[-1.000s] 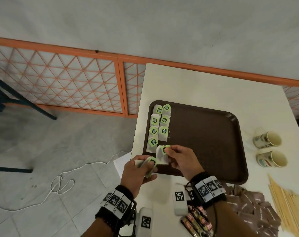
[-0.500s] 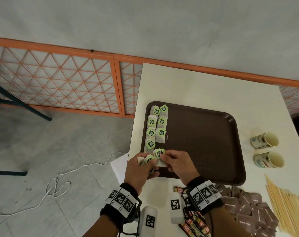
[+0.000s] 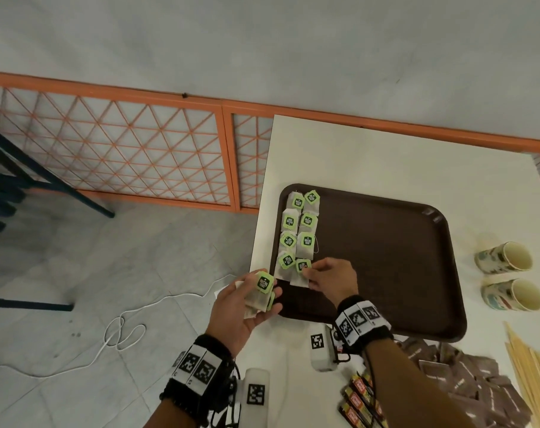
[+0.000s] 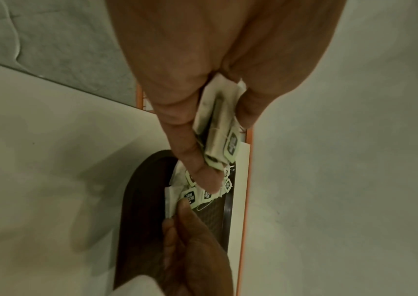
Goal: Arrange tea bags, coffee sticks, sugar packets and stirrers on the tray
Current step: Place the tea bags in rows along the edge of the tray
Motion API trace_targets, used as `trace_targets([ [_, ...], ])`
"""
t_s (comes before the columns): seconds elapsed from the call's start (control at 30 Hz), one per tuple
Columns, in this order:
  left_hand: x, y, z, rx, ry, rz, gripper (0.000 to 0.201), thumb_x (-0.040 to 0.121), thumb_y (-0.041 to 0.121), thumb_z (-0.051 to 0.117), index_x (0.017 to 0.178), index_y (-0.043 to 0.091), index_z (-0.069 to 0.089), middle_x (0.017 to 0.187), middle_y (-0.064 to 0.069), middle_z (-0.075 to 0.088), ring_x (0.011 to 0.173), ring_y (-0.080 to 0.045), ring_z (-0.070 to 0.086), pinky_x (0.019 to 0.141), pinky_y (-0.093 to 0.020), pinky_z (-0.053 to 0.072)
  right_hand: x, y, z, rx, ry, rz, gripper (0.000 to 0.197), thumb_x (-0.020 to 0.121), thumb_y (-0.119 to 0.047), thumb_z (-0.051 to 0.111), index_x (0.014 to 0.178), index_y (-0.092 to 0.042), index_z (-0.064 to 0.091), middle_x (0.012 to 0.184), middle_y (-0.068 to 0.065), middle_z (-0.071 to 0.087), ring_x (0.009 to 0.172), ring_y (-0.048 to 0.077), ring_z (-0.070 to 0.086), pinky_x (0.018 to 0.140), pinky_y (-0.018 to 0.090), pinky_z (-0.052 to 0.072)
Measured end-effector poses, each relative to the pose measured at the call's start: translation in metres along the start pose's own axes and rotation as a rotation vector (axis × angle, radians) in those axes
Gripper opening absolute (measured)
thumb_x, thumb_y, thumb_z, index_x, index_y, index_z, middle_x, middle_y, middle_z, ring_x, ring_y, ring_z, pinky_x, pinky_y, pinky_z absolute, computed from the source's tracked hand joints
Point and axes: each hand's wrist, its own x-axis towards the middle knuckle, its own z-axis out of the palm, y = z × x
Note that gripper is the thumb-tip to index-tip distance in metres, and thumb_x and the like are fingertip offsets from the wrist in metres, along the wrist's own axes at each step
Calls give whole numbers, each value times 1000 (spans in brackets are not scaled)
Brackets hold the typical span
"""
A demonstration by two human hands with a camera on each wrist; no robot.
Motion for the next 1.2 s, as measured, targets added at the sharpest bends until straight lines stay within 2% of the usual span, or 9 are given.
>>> trace_targets([
  [0.13,0,1,-2,-113,-93,-120,41,99,30,44,127,3,56,115,-22,67,105,-35,66,85,-48,57,-9,1,-4,-247,75,-145,26,77,-32,83,89,-19,62,83,-1,69,71,13,69,68,31,61],
  [0.23,2,-2,-3,-45,-128,-117,38,97,23,45,128,2,55,115,-21,66,106,-34,65,83,-47,59,-37,-11,-14,-325,57,-412,14,86,-31,74,86,-20,65,77,-9,66,69,6,62,62,12,49],
  [0.33,-1,-6,1,10,-175,-90,32,100,18,42,122,2,58,108,-19,69,97,-30,68,81,-45,59,-75,-28,-17,-303,-97,-549,14,91,-38,65,85,-25,69,73,-16,66,68,1,62,62,12,48],
  [0.43,-6,-12,9,92,-147,-27,26,101,16,44,114,1,61,100,-17,71,87,-25,70,78,-42,61,-90,-20,-15,-245,-217,-473,19,88,-43,67,89,-26,74,78,-14,70,72,1,64,67,16,52],
  [0.53,-11,-25,9,281,-68,28,16,100,13,49,106,-1,55,104,-24,69,91,-33,70,76,-44,60,-94,-4,-14,-176,-195,-388,8,85,-31,74,84,-22,75,73,-7,72,69,7,67,68,20,55],
  [0.73,-22,-43,2,482,-8,25,12,95,10,59,93,-1,56,95,-25,68,81,-34,70,71,-43,59,-107,10,-13,-18,-251,-194,4,89,-21,71,84,-20,71,72,6,71,56,4,59,51,17,47],
  [0.97,-14,-31,-18,169,95,-25,17,97,0,47,112,0,55,107,-25,70,99,-40,70,90,-53,55,-70,-5,0,72,-168,-75,4,87,-10,72,85,-6,72,63,5,63,56,10,54,53,19,48],
  [1.07,-12,-18,-30,25,61,-20,24,99,-1,40,121,-3,51,114,-27,68,103,-40,69,84,-47,58,-49,-6,15,-29,-106,-56,5,83,-11,76,86,-10,72,71,11,71,57,11,60,62,25,55],
  [1.2,-15,-6,-31,-17,43,7,25,103,6,36,115,-4,55,120,-26,66,109,-39,65,82,-43,59,-41,-2,29,-105,-62,-46,9,79,-10,79,83,-9,71,67,7,71,49,9,60,58,23,56],
])
